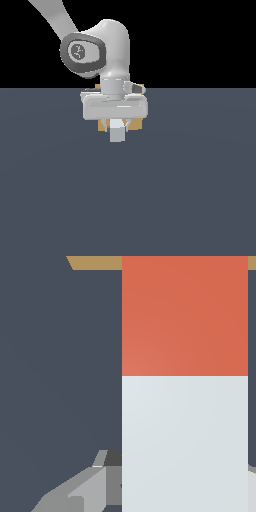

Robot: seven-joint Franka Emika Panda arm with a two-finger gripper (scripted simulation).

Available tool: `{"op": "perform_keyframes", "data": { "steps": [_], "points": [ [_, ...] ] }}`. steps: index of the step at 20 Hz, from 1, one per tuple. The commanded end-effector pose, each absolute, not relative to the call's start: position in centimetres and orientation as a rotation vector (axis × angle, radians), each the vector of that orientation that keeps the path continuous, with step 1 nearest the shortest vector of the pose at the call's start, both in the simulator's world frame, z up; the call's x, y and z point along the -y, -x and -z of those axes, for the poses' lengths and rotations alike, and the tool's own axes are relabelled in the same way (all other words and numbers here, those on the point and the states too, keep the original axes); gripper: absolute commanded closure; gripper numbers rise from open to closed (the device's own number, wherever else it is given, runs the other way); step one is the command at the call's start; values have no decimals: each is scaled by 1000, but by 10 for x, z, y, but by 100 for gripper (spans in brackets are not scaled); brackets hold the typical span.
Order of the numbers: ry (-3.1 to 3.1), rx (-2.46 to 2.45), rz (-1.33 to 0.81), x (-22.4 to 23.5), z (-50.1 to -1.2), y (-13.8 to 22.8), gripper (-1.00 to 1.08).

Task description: Insert the peg into the horizontal hole in a box.

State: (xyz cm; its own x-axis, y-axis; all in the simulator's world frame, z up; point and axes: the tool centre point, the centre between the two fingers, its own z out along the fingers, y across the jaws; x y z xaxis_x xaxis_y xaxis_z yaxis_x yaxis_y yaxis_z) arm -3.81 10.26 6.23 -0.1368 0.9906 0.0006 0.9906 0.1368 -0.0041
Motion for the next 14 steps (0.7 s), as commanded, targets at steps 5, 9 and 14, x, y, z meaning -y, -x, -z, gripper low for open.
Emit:
{"op": "perform_keyframes", "data": {
  "steps": [5, 9, 14],
  "points": [
    [2063, 2368, 1, -121, -64, 40, 108],
    [2063, 2369, 2, -149, -65, 44, 108],
    [2064, 2370, 4, -189, -65, 50, 108]
  ]
}}
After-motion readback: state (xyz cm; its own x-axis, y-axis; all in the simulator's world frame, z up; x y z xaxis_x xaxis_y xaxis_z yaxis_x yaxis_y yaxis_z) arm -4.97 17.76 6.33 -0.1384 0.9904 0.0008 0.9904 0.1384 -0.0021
